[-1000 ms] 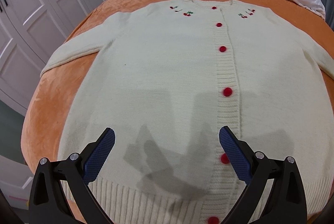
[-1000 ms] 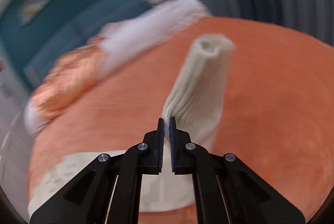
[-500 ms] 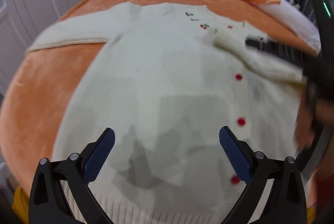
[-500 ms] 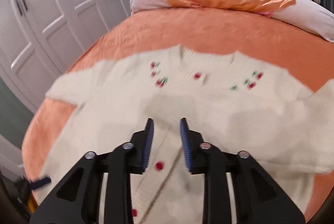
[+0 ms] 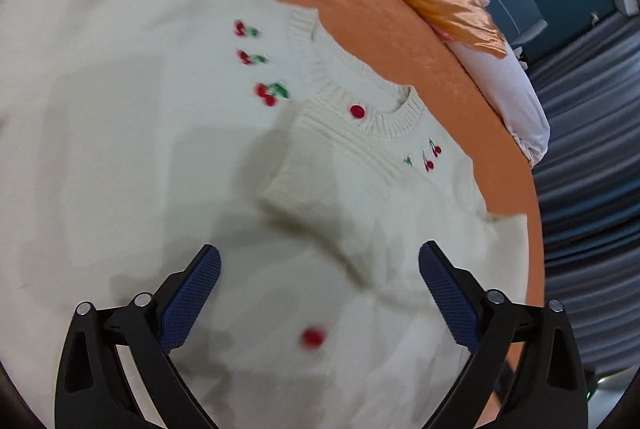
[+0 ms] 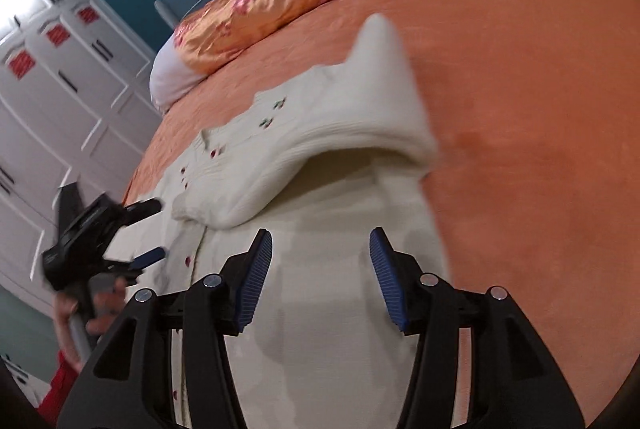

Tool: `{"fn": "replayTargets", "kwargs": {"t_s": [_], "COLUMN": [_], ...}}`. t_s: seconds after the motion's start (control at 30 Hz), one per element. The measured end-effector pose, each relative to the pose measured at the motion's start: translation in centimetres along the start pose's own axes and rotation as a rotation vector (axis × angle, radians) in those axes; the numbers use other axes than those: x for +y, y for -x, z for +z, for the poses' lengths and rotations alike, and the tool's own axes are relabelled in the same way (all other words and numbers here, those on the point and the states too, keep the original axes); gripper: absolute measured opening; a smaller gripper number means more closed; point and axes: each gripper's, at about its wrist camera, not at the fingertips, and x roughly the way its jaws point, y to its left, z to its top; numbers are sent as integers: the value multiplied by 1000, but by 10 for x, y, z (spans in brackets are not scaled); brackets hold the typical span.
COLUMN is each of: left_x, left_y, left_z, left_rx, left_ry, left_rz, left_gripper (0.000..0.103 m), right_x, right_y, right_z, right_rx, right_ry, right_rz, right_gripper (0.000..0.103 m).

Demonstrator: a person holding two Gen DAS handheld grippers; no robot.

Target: Fold small clothes

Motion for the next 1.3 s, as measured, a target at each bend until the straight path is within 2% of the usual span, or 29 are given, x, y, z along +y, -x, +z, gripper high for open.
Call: {"fn": "replayTargets", "kwargs": {"t_s": [0.03,0.07,0.1,0.13,0.17,0.23,0.37,0.4,0.47,0.57,0.63,0.67,0.7,0.73,0.8,0.83,0.93,1.0,1.03,1.1,1.17,1.2,1.23,1.3], "left_x": [-2,-5,-8,-11,-12,-17,-19,-14,5,42,54,60,63,64,66,66,71,73,73,74,74,75,75,75], "left_y": [-4,-7,-8,-7,-4,14,82,89,91,65,47,42,37,35,36,37,29,27,27,27,26,26,25,25], "left_z": [2,7,11,16,20,31,52,56,59,54,49,44,41,40,37,37,35,32,29,25,24,24,23,23], "left_rx": [-2,-7,-1,8,4,-56,-262,-282,-285,-220,-184,-179,-180,-189,-201,-203,-194,-203,-219,-232,-243,-245,-246,-247], "left_ry": [5,4,-1,-10,-19,-57,-148,-155,-150,-107,-82,-78,-73,-68,-65,-68,-83,-87,-98,-115,-124,-125,-123,-119], "left_rz": [5,11,0,-20,-36,-47,-1,15,68,137,159,175,184,186,180,179,203,206,206,214,219,221,221,223], "left_gripper": [74,50,33,8,8,8,8,8,8,8,8,8,8,8,8,8,9,10,10,11,11,11,11,11], "right_x": [-2,-4,-2,-4,-7,-9,-6,-5,-3,-5,-5,-4,-4,-4,-5,-2,-4,-31,-41,-49,-37,-30,-23,-16], "right_y": [1,1,-3,-7,-9,-16,-24,-27,-37,-54,-64,-69,-71,-72,-64,-48,-21,-31,-35,-33,-24,-21,-19,-29], "right_z": [1,4,6,10,11,18,27,28,31,35,37,39,40,41,45,50,58,59,57,47,36,31,25,21], "right_rx": [-5,-10,-12,-11,-10,-8,-12,-11,-5,12,21,21,16,13,-24,-100,-209,-154,-122,-65,-55,-51,-45,-10], "right_ry": [-7,-13,-19,-34,-46,-79,-131,-140,-153,-175,-198,-202,-200,-196,-189,-174,-132,-201,-236,-273,-210,-186,-170,-159], "right_rz": [7,18,29,46,61,92,178,190,197,185,181,166,147,130,139,153,106,43,38,81,91,102,126,168], "right_gripper": [50,50,50,50,50,50,50,51,51,51,50,46,31,0,0,0,0,0,0,3,20,38,46,47]}}
